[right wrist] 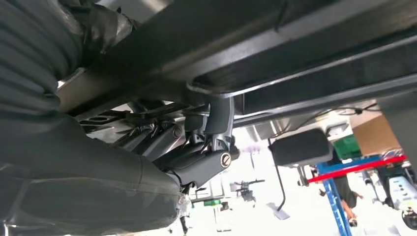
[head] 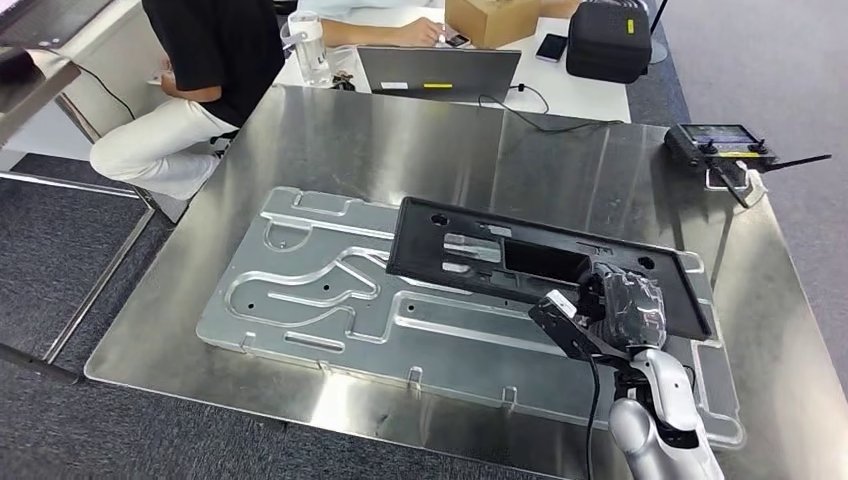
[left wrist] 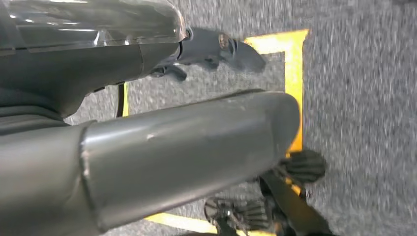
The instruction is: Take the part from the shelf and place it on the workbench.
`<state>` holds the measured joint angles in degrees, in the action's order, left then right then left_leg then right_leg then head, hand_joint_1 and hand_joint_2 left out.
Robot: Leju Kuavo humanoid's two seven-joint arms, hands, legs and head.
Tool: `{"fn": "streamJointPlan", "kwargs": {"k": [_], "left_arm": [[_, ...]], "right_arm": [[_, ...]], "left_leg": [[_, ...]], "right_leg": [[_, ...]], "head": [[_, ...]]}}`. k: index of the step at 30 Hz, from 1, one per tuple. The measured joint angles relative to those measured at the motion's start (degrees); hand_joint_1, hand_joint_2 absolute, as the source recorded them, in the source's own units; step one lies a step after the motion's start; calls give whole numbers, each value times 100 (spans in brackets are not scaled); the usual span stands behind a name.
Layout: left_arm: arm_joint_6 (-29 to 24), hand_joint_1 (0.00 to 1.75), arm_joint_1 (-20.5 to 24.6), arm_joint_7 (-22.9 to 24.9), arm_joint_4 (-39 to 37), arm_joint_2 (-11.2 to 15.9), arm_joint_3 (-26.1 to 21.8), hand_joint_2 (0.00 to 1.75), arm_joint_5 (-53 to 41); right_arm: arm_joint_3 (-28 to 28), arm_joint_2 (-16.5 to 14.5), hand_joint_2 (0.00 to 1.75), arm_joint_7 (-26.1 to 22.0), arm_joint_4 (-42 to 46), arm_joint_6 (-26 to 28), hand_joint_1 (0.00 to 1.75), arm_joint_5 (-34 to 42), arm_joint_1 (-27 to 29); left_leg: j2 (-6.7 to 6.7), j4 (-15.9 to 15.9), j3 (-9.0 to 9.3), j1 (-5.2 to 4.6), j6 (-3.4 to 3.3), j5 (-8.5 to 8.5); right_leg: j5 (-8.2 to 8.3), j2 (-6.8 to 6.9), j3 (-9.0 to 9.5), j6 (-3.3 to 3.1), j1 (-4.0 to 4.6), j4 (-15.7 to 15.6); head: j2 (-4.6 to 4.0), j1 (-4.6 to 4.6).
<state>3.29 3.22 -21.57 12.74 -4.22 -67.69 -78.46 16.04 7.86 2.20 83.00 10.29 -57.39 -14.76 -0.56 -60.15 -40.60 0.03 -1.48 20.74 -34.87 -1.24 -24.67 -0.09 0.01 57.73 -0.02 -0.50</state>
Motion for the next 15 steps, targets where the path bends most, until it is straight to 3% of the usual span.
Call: {"fn": "streamJointPlan", "kwargs": {"k": [2, 4, 5, 6, 7, 8, 10, 11, 15], "left_arm": [[2, 0, 28, -13, 0, 3, 0, 175, -3], [2, 0, 51, -11, 0, 5, 1, 87, -19], [5, 0, 58, -9, 0, 5, 2, 44, -25], [9, 0, 60, -8, 0, 4, 2, 0, -28], [14, 0, 59, -10, 0, 2, 2, 0, -27], [21, 0, 56, -14, 0, -2, 2, 0, -25], [31, 0, 47, -22, 0, -8, 2, 0, -15], [34, 0, 46, -25, 0, -10, 1, 0, -10], [28, 0, 44, -26, 0, -13, -1, 0, 14]], "right_arm": [[-41, 34, 175, -15, -15, -15, 0, 36, -32], [-75, 57, 175, -26, -43, -32, 0, 71, -39], [-89, 65, 175, -30, -64, -45, 0, 85, -28], [-107, 74, 175, -31, -90, -57, 0, 100, -9], [-126, 83, 175, -34, -118, -69, 0, 113, 10], [-144, 93, 175, -43, -143, -78, 0, 127, 28], [-185, 112, 175, -66, -179, -86, 0, 151, 53], [-209, 125, 175, -80, -191, -86, 0, 163, 62], [-291, 152, 175, -106, -206, -84, 0, 196, 125]], "left_leg": [[6, 100, 112, 32, -63, 46], [10, 151, 225, 48, -97, 121], [9, 156, 272, 51, -97, 164], [6, 156, 321, 55, -90, 209], [1, 154, 376, 61, -79, 254], [-4, 152, 439, 68, -63, 299], [-16, 143, 548, 74, -11, 383], [-26, 135, 570, 71, 20, 411], [-30, 137, 572, 75, 147, 449]], "right_leg": [[-137, 40, -117, 72, -20, 273], [-366, 71, -572, 142, -54, 994], [-430, 74, -843, 174, -79, 1347], [-396, 79, -1056, 202, -103, 1557], [-239, 85, -1179, 224, -124, 1566], [29, 92, -1190, 238, -141, 1355], [588, 108, -1049, 243, -155, 666], [729, 111, -971, 222, -142, 383], [745, 101, -901, 61, -96, 156]], "head": [[0, 6], [0, 12], [0, 12], [1, 12], [1, 13], [1, 13], [1, 14], [1, 14], [1, 8]]}}
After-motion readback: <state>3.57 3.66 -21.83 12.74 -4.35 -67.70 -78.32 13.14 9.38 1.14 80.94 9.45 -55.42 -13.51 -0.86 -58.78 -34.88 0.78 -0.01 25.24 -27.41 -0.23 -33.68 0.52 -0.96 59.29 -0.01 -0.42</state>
